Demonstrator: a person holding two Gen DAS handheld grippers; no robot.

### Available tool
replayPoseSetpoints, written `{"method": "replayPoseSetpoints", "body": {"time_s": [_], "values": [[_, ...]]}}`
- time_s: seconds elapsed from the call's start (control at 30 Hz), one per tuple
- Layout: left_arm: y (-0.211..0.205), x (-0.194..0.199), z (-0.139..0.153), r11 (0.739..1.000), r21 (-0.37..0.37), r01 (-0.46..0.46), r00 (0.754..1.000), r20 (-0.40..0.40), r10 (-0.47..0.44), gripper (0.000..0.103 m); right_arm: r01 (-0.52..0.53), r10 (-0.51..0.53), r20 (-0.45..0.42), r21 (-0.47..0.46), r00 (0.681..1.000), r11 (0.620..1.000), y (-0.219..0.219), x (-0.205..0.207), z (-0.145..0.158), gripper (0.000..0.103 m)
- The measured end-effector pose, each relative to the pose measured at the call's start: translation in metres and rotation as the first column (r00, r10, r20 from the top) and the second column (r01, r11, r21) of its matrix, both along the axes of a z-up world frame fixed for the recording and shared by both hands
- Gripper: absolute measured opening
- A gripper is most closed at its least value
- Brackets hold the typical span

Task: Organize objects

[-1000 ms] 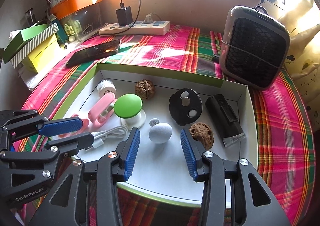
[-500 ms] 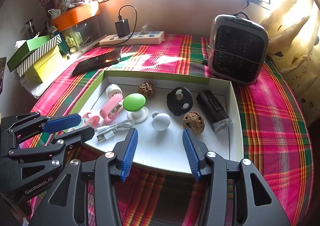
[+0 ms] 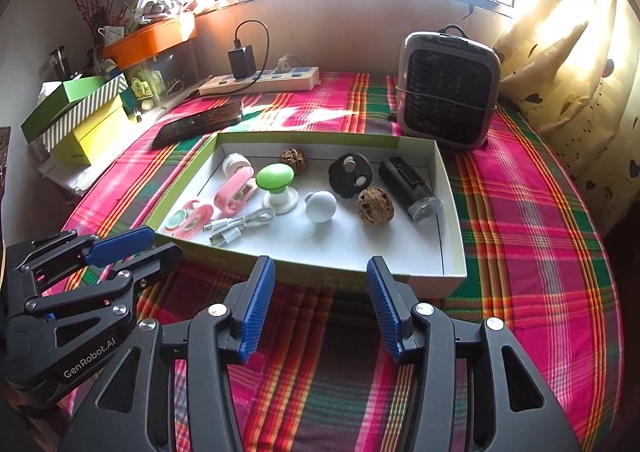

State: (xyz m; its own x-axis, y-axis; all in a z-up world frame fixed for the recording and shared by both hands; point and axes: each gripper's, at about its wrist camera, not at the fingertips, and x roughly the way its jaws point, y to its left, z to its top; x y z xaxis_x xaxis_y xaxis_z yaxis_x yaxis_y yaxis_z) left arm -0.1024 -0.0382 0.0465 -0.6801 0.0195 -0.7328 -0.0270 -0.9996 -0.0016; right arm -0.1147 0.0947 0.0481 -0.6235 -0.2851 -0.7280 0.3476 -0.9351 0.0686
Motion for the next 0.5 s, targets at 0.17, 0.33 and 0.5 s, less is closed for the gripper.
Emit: {"method": "replayPoseSetpoints", "body": {"time_s": [0.17, 0.33, 0.5], "values": [[0.002, 0.011, -0.006, 1.000, 0.014, -0.005, 1.000, 0.012, 0.005, 0.029, 0.006, -0.007, 0.016, 0.018, 1.000, 1.000, 0.003, 0.013, -0.010, 0.050], [0.004, 0.022, -0.018, 1.000, 0.011, -0.027, 0.999, 0.044, 0.026, 0.029, 0.026, -0.027, 0.044, 0.025, 0.999, 0.999, 0.009, 0.023, -0.020, 0.050], [0.009, 0.033, -0.026, 1.000, 0.016, -0.023, 0.998, 0.064, 0.022, 0.029, 0.033, -0.035, 0.055, 0.038, 0.998, 0.999, 0.013, 0.033, -0.026, 0.050]]}}
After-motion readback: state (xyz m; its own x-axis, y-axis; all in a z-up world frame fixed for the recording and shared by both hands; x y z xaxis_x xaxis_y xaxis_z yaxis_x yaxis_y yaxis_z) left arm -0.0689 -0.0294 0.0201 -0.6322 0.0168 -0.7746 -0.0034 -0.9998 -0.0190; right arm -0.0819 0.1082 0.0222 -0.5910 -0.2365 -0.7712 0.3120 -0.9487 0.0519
